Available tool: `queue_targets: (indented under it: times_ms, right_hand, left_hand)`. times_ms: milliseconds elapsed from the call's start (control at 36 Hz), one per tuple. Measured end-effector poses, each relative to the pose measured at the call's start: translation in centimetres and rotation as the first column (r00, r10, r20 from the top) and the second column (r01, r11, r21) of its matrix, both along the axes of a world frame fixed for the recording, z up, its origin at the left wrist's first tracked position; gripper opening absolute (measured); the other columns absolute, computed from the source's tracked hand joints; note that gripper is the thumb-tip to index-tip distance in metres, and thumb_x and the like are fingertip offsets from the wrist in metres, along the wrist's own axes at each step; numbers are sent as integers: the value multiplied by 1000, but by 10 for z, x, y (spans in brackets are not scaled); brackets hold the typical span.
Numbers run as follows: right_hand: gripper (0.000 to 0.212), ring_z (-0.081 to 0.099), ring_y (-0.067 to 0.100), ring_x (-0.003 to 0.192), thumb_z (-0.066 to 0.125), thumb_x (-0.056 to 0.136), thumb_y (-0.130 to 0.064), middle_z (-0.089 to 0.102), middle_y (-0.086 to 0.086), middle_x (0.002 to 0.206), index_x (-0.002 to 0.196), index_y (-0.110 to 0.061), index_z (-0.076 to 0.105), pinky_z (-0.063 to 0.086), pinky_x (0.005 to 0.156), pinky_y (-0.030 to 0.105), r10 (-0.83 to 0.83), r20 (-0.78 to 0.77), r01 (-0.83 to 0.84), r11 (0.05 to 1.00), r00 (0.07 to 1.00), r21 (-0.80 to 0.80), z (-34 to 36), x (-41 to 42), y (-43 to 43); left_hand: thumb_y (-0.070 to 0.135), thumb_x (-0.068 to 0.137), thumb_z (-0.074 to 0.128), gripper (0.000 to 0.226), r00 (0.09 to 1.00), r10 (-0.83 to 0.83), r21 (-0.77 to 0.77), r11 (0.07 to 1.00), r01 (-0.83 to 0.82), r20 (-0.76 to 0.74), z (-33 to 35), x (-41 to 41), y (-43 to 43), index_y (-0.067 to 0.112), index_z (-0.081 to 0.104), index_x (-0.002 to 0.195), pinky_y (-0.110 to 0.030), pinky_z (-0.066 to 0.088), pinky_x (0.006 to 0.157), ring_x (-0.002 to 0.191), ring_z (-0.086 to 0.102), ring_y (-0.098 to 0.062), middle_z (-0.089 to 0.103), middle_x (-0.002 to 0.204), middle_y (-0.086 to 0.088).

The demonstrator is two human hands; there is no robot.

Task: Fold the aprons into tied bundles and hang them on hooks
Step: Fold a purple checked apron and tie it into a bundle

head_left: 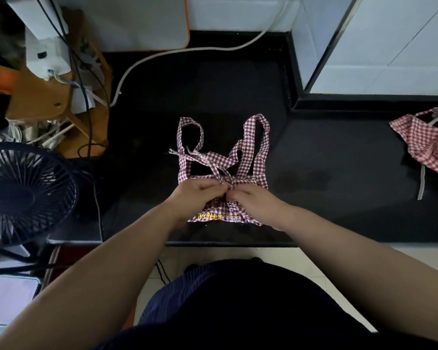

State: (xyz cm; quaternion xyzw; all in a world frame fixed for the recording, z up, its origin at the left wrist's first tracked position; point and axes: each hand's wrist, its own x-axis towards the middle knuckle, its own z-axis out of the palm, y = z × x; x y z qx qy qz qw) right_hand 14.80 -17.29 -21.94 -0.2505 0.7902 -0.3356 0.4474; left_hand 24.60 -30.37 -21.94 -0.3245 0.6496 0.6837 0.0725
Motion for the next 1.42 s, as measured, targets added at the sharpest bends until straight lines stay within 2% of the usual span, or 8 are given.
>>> queue_targets:
  times_ms: [83,278,472,667,944,1139,1278,1417]
  right_hand:
    - [38,51,37,114,41,98,-26,58,24,120,113,4,61,39,98,44,-109,92,107,994,990,23,2,-6,1]
    - [58,52,14,71,55,90,-49,57,10,77,88,8,64,38,63,26,-245,80,242,969,966,46,-5,-6,-8]
    - [53,59,12,105,70,69,-58,67,1,107,88,-10,71,44,93,25,-110,207,95,992,972,82,0,-19,-4]
    - [47,34,12,51,68,83,-43,36,-2,53,55,-17,40,25,50,27,75,-37,-69,988,996,141,5,-11,-8]
    - [35,41,10,58,39,100,-25,49,-2,67,72,-14,58,30,48,21,-8,-40,13,992,999,129,10,-3,-16]
    - [36,59,20,101,55,94,-38,67,9,103,99,-4,68,45,89,32,-163,117,153,985,980,85,5,-6,-15]
    - [20,58,6,91,60,92,-30,67,-3,96,95,-12,70,43,73,14,-265,220,258,964,939,59,0,-3,-15]
    - [14,61,20,102,61,85,-18,69,9,101,84,-9,71,48,95,33,-326,228,309,945,918,107,1,-5,-17]
  left_hand:
    - [16,92,60,13,1000,-15,68,998,16,-11,1,-2,0,20,72,91,-11,47,77,88,66,0,72,94,9]
    - [8,94,55,16,999,-44,180,982,49,-30,-2,1,-8,15,69,93,-11,49,74,85,67,0,73,90,9]
    - [0,91,58,18,997,-59,140,988,65,-50,-4,0,-11,15,66,95,-11,50,72,80,67,1,71,88,6]
    - [-7,87,59,17,997,14,169,986,-2,-71,-9,0,-13,9,67,89,-14,52,70,76,67,-5,71,79,2]
    - [-2,82,66,10,994,49,227,973,-26,-94,-11,2,-19,4,71,90,-20,53,74,89,69,-18,73,92,-10]
    - [2,83,68,30,990,10,159,987,14,-144,-8,-2,-12,21,65,106,-22,54,80,92,68,-12,71,103,-6]
    - [10,85,67,14,990,82,201,978,-57,-118,-8,0,-12,18,73,94,-17,53,76,91,69,-10,75,90,3]
    - [13,88,64,10,989,101,149,985,-85,-104,-11,1,-11,17,73,90,-18,55,80,85,68,-10,75,85,-8]
